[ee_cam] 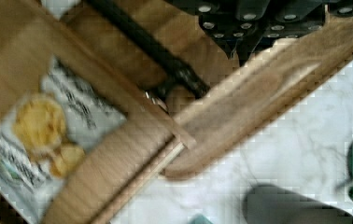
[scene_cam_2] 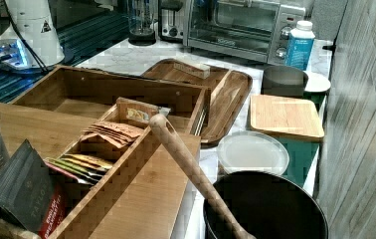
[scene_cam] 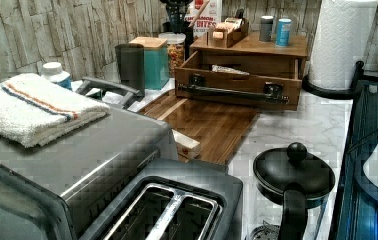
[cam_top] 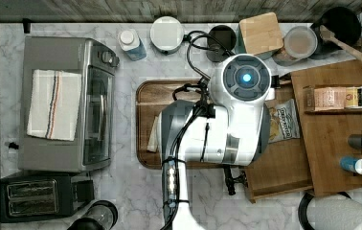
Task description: Close the drawer.
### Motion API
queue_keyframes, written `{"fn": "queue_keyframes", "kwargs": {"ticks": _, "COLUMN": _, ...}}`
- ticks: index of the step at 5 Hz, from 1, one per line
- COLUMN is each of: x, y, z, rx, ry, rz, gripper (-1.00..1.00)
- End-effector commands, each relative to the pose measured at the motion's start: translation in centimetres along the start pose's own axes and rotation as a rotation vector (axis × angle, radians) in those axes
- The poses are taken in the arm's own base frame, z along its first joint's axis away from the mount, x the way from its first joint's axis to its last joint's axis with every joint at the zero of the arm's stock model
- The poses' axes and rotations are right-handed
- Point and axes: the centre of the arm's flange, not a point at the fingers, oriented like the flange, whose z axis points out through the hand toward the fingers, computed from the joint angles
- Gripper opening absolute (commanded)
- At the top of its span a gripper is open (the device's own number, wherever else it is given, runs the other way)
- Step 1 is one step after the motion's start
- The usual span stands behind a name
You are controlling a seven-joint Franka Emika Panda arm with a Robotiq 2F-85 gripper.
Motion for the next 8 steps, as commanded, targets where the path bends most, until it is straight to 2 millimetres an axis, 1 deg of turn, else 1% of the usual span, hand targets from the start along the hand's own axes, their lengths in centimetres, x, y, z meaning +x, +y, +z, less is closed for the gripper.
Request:
{"fn": "queue_keyframes", "kwargs": {"ticks": 1, "x": -6.3, "y": -4.5, "z": 2.9, "rx": 0.025, "ry": -0.02, "rz": -0.266, "gripper": -1.0}}
{"fn": "queue_keyframes", "kwargs": {"ticks": 2, "x": -6.6, "y": -2.8, "z": 4.3, "rx": 0.077, "ry": -0.009, "rz": -0.388, "gripper": -1.0}}
{"fn": "queue_keyframes", "kwargs": {"ticks": 3, "x": -7.5, "y": -1.5, "z": 5.9, "rx": 0.1, "ry": 0.018, "rz": -0.489, "gripper": -1.0}}
{"fn": "queue_keyframes", "kwargs": {"ticks": 4, "x": -9.5, "y": -1.0, "z": 8.4, "rx": 0.071, "ry": 0.015, "rz": -0.555, "gripper": -1.0}}
{"fn": "queue_keyframes", "kwargs": {"ticks": 5, "x": -10.1, "y": -0.1, "z": 10.9, "rx": 0.054, "ry": -0.003, "rz": -0.612, "gripper": -1.0}}
{"fn": "queue_keyframes", "kwargs": {"ticks": 6, "x": -11.9, "y": 1.1, "z": 14.9, "rx": 0.059, "ry": -0.02, "rz": -0.643, "gripper": -1.0}}
{"fn": "queue_keyframes", "kwargs": {"ticks": 7, "x": -12.7, "y": 2.5, "z": 17.5, "rx": 0.073, "ry": -0.041, "rz": -0.65, "gripper": -1.0}}
{"fn": "queue_keyframes", "kwargs": {"ticks": 8, "x": -13.5, "y": 3.5, "z": 17.8, "rx": 0.046, "ry": -0.049, "rz": -0.677, "gripper": -1.0}}
